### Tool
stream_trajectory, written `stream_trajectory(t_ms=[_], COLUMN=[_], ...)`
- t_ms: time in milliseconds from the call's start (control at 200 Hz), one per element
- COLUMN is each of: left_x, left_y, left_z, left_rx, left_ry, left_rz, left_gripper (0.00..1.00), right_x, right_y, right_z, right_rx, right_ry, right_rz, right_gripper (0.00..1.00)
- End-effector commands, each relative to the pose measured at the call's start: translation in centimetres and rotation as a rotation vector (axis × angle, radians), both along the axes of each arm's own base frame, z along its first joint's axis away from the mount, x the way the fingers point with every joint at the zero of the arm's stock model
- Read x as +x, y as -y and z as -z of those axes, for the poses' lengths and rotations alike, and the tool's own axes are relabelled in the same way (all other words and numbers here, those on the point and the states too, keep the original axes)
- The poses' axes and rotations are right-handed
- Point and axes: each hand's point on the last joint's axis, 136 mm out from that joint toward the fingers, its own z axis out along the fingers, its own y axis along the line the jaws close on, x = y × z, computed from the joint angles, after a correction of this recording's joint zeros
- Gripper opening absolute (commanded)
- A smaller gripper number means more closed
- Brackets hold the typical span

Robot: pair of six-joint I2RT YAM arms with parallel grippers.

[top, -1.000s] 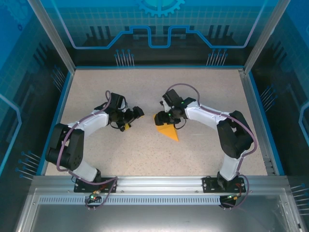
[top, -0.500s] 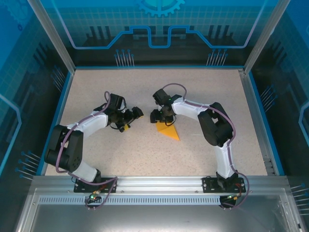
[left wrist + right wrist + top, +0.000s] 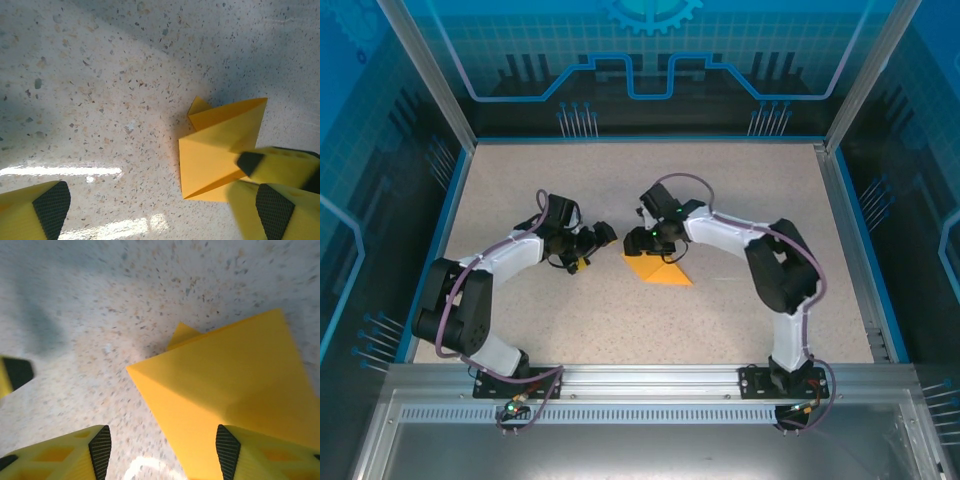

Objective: Fold a paper plane with a square sheet of paper (pick it up from the middle)
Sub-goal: Rotate the paper at the center of the table, then fold the wing for the fifth time at the center of the table.

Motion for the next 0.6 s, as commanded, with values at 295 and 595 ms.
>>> stream_trajectory(t_ms=[295,595], left_x=[-0.4,-1.3], left_y=[0.9,2.9], left_z=[-0.2,0.2], left_rx=[-0.071,-0.122], left_ry=[-0.013,-0.038], left_rz=[0.019,0.031], left_gripper=[0.99,0.98], right_x=[-3.9,-2.4], right_y=[8.1,6.0], right_z=[-0.3,1.1], right_rx=[-0.099,-0.024], right_ry=[-0.004,-0.022], right_rz=[0.076,0.057], right_gripper=[0.52,0.46])
